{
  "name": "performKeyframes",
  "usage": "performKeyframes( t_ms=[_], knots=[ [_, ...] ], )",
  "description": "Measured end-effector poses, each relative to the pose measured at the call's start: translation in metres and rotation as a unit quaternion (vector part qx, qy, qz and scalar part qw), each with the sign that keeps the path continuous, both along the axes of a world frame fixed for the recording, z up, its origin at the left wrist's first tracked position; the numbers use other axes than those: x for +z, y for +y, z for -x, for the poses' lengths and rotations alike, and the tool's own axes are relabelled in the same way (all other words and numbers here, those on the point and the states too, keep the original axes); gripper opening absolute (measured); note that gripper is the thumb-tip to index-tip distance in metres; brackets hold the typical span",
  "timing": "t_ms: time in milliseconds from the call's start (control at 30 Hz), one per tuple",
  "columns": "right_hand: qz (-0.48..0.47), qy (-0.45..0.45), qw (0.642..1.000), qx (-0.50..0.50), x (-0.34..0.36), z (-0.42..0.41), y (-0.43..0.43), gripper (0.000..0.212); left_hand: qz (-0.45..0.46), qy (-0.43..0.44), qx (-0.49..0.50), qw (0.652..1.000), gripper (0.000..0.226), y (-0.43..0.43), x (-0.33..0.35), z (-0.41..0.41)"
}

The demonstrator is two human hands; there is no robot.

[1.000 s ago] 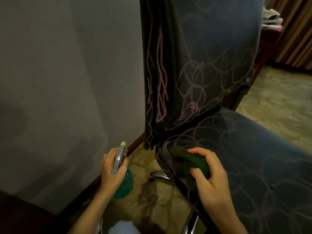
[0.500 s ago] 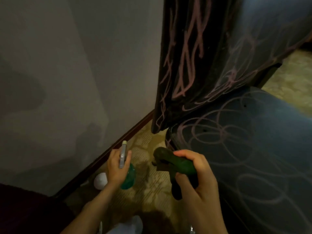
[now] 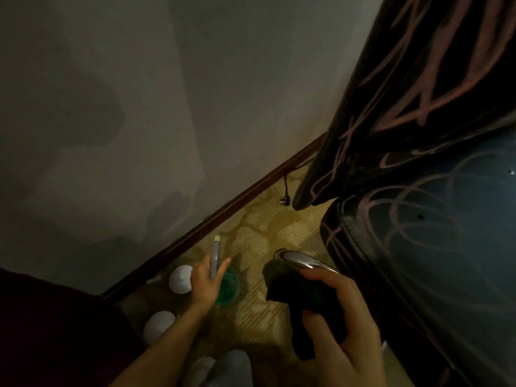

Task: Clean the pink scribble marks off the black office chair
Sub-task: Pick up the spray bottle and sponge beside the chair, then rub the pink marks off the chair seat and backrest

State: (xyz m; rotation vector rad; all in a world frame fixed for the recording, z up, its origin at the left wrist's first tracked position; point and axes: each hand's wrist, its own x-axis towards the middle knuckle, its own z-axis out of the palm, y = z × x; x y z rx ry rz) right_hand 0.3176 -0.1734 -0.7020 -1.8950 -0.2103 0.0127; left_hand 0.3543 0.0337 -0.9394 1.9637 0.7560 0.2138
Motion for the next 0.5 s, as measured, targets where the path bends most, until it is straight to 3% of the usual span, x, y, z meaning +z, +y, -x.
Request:
performKeyframes(
  t_ms=[200,300,500],
  knots=[
    [-0.001,-0.006,1.000,-0.005,-0.018,-0.004,0.002,0.044,0.016,0.037,-0.012,0.999,0.013,-0.009,-0.045,0.008],
    [-0.010,0.015,1.000,0.001,-0.022,-0.003,0.002,0.042,0.009,0.039,0.010,0.999,0.027,-0.012,-0.047,0.012],
    [0.007,0.028,1.000,0.007,-0.022,0.001,0.002,0.043,-0.007,0.105,-0.018,0.994,0.023,-0.004,-0.035,0.001]
  ],
)
